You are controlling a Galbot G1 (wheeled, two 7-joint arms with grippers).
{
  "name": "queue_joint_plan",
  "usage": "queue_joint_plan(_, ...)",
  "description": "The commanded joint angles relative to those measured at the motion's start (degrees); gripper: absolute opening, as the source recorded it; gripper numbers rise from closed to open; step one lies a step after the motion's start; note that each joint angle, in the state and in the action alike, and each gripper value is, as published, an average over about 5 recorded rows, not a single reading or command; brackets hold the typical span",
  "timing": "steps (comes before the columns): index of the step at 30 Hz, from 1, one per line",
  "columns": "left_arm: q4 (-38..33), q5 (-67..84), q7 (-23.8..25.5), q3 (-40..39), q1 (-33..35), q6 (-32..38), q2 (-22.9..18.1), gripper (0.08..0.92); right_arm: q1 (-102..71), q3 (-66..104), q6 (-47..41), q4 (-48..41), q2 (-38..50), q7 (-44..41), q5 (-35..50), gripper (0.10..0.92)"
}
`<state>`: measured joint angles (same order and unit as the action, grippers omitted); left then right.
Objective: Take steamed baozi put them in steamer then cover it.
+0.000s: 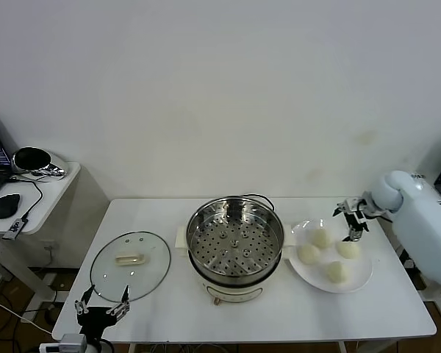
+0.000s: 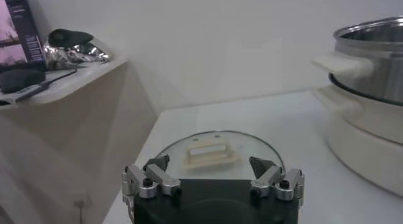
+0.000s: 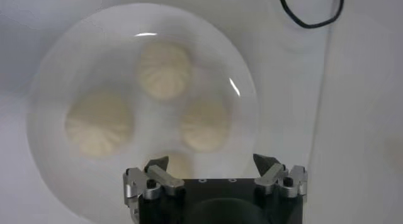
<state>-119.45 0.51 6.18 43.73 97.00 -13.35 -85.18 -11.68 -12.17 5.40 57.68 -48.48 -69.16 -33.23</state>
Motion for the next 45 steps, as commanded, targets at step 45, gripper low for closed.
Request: queue_joint_plan(45, 2.9, -0.8, -0.7, -1.5, 0.1, 0.7, 0.6, 0.823, -1.3, 1.6, 0.2, -10.3, -7.1, 6.7, -3.7, 0.813)
